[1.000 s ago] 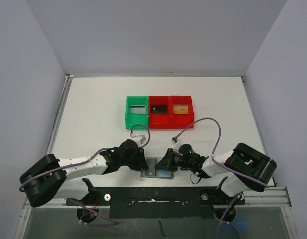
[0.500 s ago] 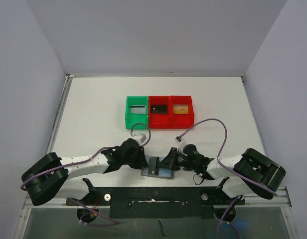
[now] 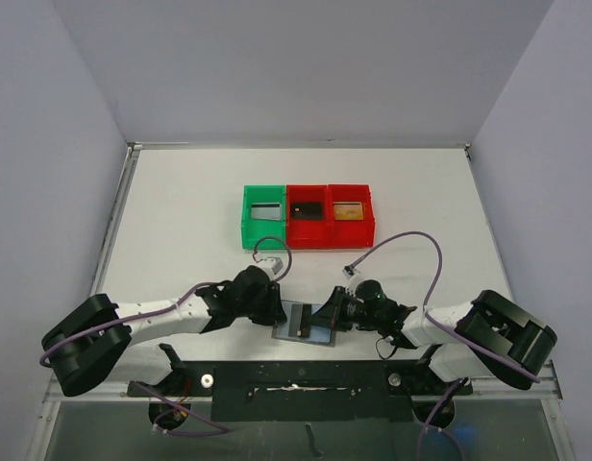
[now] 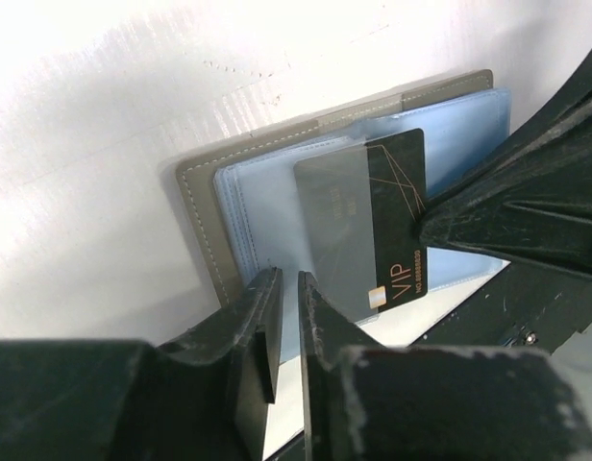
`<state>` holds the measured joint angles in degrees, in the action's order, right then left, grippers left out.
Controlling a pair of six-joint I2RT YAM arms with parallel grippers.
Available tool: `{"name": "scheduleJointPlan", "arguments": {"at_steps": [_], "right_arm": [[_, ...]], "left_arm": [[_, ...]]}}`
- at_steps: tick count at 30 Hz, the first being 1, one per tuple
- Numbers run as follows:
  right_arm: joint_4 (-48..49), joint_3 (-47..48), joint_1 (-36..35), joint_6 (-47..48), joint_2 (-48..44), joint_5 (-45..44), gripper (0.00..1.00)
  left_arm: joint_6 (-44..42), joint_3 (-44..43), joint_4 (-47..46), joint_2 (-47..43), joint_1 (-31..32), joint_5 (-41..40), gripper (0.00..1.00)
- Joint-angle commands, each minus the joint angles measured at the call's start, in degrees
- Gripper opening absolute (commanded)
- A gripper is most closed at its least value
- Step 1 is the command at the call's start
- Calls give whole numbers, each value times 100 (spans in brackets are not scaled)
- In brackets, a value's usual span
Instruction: Take the credit cards out of the card holder
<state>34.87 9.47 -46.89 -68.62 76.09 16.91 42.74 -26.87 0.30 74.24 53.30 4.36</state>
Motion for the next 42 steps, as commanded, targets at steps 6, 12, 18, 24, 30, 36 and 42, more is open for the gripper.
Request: {"name": "scheduleJointPlan", "arguments": {"at_steps": [6, 12, 18, 24, 30, 36, 42], "right_arm": [[-111, 181, 23, -5, 223, -217, 6], [-133, 268, 21, 10, 280, -221, 7], [264, 118, 22, -162, 271, -236, 20], [565, 106, -36, -265, 528, -261, 29], [1619, -104, -148, -576, 766, -529, 18], [1329, -387, -137, -502, 197, -716, 4], [637, -422, -135, -387, -340, -966, 17]], "left_arm": [[-94, -408, -330, -264, 22, 360, 22], [-134, -312, -231, 408, 36, 423, 8], [-142, -191, 95, 635, 60, 194, 0], [-85, -40, 36, 604, 58, 127, 0], [-83, -85, 118, 552, 58, 104, 0], [-69, -80, 174, 452, 59, 67, 0], [-92, -74, 46, 470, 58, 242, 0]]}}
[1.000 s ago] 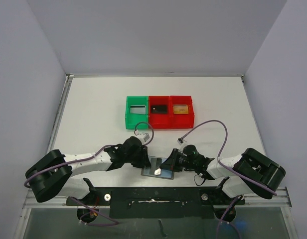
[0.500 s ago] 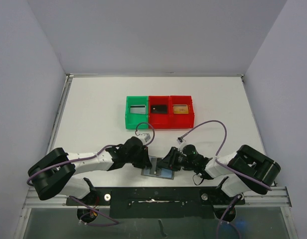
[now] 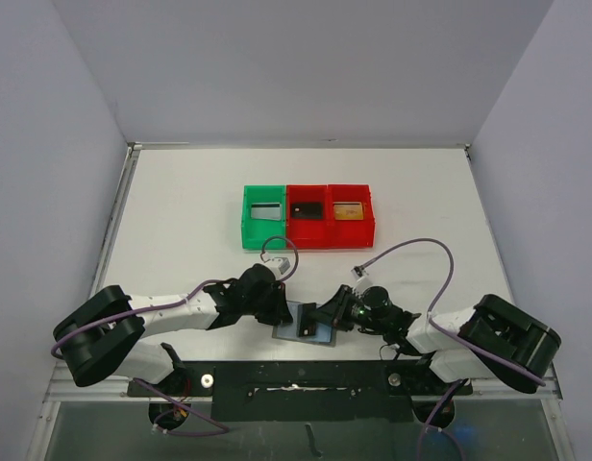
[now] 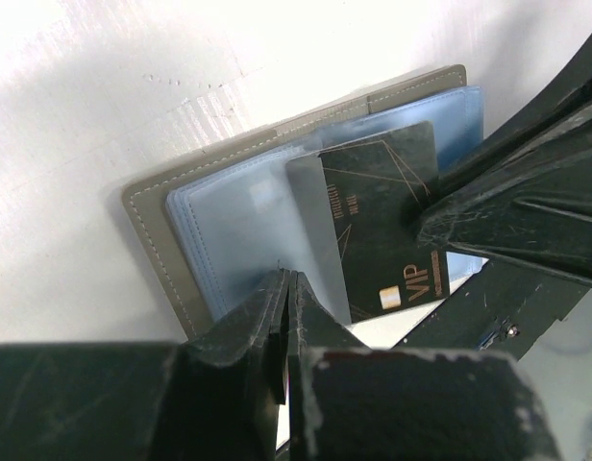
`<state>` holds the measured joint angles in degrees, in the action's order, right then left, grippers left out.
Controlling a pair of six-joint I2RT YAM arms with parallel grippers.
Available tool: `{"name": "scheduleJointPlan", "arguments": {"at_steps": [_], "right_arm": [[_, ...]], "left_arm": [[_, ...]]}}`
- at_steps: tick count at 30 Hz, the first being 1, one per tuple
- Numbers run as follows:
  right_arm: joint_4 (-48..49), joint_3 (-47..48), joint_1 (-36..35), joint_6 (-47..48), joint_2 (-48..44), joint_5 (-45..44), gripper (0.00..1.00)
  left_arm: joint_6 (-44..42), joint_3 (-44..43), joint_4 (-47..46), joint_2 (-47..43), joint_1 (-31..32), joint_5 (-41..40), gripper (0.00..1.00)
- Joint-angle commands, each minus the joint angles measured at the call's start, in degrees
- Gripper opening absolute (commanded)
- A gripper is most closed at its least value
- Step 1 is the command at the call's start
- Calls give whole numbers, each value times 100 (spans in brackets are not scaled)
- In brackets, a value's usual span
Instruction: Take the credit cards out of the card holder
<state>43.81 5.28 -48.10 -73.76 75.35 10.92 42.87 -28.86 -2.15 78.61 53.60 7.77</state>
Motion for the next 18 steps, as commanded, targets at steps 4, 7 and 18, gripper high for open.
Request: {"name": "scheduleJointPlan", "arguments": {"at_steps": [4, 7, 18], "right_arm": [[-403, 155, -58, 62, -156, -463, 26], [-119, 41, -154, -231, -7, -803, 26], [372, 275, -233, 131, 538, -311, 17]], "left_arm": [[-111, 93, 186, 141, 27, 38, 0], [-94, 91, 171, 144, 30, 30, 0], [20, 141, 118, 155, 28, 45, 0]]}}
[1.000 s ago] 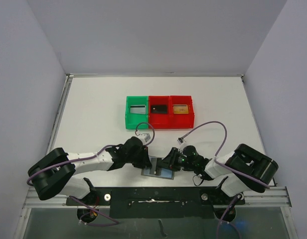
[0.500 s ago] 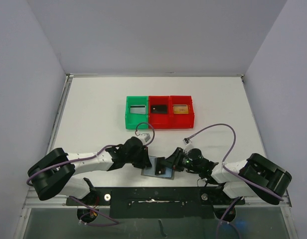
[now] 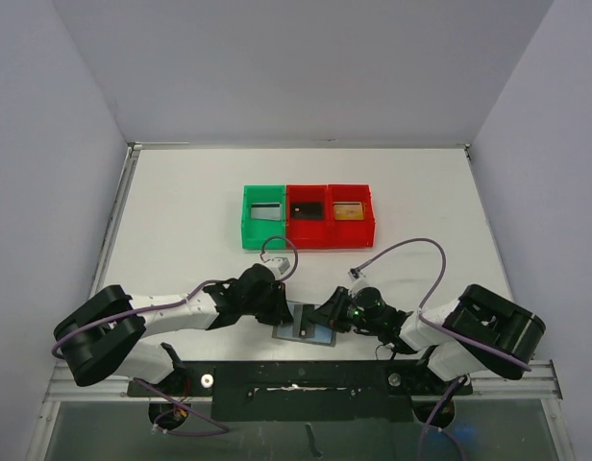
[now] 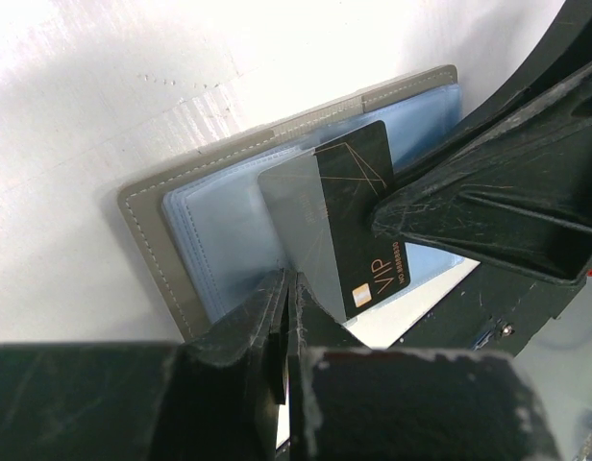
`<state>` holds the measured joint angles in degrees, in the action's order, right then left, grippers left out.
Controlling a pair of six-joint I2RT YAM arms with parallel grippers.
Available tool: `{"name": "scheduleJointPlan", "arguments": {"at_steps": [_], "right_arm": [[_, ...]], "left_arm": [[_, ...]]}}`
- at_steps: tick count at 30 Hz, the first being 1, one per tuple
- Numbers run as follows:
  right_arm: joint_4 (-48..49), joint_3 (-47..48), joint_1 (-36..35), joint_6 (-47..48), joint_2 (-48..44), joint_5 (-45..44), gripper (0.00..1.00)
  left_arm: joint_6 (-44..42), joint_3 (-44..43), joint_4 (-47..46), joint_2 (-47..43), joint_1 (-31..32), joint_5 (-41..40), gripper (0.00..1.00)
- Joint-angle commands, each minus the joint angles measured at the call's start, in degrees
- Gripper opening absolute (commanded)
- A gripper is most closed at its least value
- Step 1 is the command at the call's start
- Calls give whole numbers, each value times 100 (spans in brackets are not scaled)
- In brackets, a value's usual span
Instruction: Take the credit cards out of the card holder
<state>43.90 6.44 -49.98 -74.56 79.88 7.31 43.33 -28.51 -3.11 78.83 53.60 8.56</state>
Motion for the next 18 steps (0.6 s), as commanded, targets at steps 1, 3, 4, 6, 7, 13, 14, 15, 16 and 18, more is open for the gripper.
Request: {"name": "scheduleJointPlan", "arguments": {"at_steps": [1, 3, 4, 6, 7, 13, 14, 15, 16, 18], "right_arm": [[402, 138, -47, 214, 93, 64, 17], [421, 135, -47, 213, 99, 81, 20], [396, 152, -45, 210, 117, 105, 23], [400, 198, -43, 216, 179, 146, 24], [406, 226, -47, 197, 218, 141, 24], [403, 183, -70, -278, 683, -449, 19], [587, 103, -41, -270, 727, -391, 18], [789, 28, -36, -263, 748, -362, 18], [944, -1, -60, -214, 764, -319, 18], [1020, 98, -111, -25, 860, -68, 17]], "left_arm": [[-21, 113, 215, 114, 27, -61, 0], [13, 145, 181, 76, 30, -69, 0], [25, 159, 158, 53, 30, -61, 0], [26, 174, 153, 30, 28, -46, 0], [31, 193, 135, 20, 28, -41, 0], [348, 485, -198, -223, 32, -229, 0], [431, 654, -582, -322, 28, -270, 0], [508, 767, -732, -411, 9, -290, 0], [539, 832, -787, -488, 2, -325, 0], [564, 907, -807, -565, -6, -373, 0]]}}
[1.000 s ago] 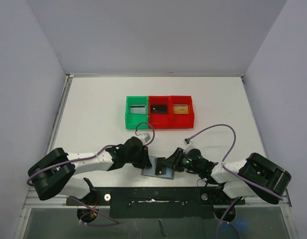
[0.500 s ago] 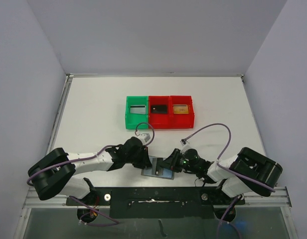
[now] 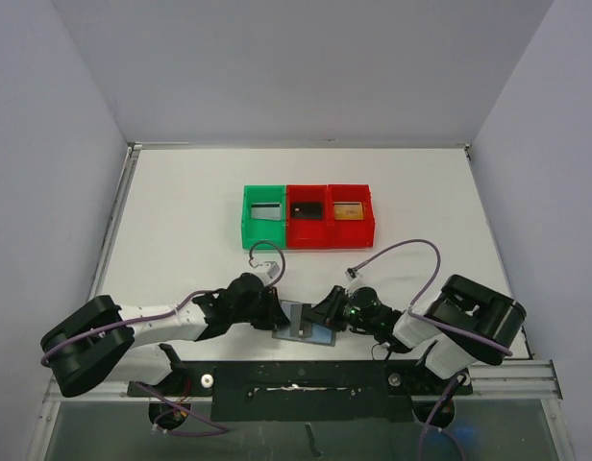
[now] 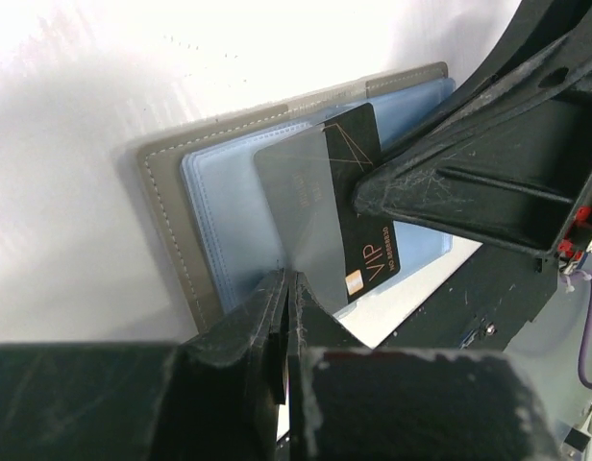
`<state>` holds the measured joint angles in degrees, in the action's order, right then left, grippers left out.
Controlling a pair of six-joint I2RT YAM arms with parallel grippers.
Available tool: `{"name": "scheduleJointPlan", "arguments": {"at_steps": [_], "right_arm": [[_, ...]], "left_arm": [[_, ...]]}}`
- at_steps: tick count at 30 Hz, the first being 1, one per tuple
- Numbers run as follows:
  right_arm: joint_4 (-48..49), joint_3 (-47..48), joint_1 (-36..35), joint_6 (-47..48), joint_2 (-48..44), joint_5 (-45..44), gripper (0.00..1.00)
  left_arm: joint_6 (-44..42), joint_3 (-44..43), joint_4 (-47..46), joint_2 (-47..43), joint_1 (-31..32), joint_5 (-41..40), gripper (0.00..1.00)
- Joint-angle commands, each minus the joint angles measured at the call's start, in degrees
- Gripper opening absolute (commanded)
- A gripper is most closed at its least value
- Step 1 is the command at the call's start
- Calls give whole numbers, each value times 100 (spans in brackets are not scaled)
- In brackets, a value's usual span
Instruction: Take the credit cards out of the card holder
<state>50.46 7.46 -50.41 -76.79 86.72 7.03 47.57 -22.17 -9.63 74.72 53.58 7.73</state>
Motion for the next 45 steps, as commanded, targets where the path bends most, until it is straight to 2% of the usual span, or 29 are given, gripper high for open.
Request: {"name": "scheduleJointPlan", "arguments": {"at_steps": [1, 4, 8, 16, 20, 29, 39, 45], "right_arm": [[310, 83, -97, 252, 259, 3, 17], [329, 235, -133, 83, 683, 59, 15], [1889, -122, -133, -299, 1312, 140, 14], [3366, -327, -99, -602, 2234, 232, 15], [2553, -91, -181, -444, 2006, 272, 15], [-500, 515, -233, 367, 486, -61, 21], [-1149, 505, -222, 642, -286, 105, 24], [-1048, 472, -195, 763, -640, 356, 11]], "left_arm": [[154, 313, -195, -160, -5, -289, 0], [164, 363, -346, 12, -14, -171, 0], [248, 449, -609, 190, -13, 42, 0], [139, 262, -508, 433, 4, 248, 0], [152, 222, -448, 411, 3, 194, 0], [243, 245, -509, 398, 12, 155, 0], [227, 275, -198, 61, 13, -31, 0], [107, 155, -74, 17, 23, 165, 0]]}}
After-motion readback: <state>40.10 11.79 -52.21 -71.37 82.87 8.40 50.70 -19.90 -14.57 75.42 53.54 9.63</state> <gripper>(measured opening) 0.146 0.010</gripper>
